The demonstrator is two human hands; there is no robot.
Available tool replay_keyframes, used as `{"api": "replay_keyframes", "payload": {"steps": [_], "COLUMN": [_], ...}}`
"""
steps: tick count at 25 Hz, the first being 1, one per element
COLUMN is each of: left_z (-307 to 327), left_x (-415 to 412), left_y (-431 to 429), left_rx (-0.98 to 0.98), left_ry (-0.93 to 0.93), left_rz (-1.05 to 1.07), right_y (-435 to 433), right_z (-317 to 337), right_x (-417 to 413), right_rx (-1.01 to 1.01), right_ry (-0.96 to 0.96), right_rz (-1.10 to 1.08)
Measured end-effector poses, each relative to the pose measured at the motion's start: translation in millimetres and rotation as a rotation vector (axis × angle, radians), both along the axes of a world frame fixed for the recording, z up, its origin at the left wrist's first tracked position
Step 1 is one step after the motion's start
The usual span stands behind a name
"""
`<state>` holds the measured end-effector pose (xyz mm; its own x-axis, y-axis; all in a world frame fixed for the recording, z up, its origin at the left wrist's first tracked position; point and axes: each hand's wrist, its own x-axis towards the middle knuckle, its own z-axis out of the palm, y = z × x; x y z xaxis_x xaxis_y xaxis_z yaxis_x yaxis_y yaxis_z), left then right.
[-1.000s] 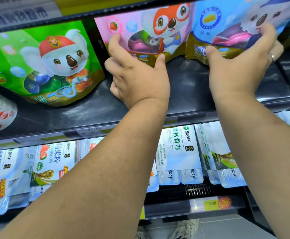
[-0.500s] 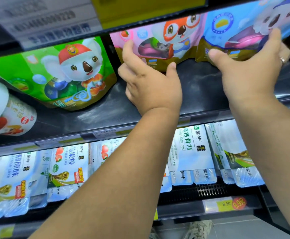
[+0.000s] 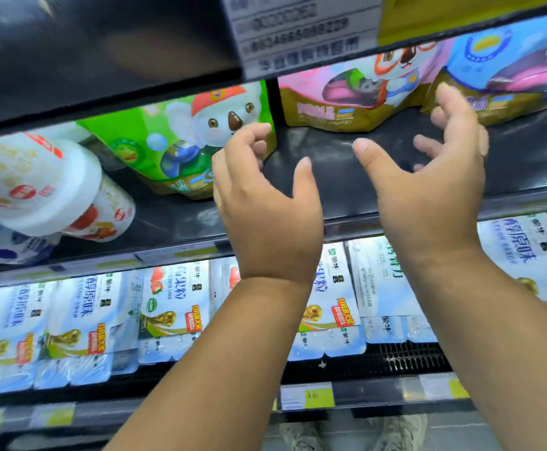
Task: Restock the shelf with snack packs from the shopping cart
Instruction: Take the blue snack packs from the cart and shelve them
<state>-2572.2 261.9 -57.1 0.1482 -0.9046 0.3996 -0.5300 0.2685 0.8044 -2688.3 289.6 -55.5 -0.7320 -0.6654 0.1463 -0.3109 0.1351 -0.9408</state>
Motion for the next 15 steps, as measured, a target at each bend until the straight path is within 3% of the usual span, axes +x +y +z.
{"api": "replay_keyframes", "payload": {"steps": [8, 15], "left_z": [-2.5, -9.3], "left_x": [47.6, 39.7], "left_y": [-18.8, -38.6], "left_rx": [0.004, 0.036], "left_ry": [-0.069, -0.065], "left_rz": [0.337, 0.332], "right_y": [-33.4, -46.7], "right_z": [2.6, -6.0], "right_x": [18.2, 16.3], "right_rx": [0.007, 0.052], "right_ry": [0.128, 0.150], "right_rz": [0.088, 0.079]}}
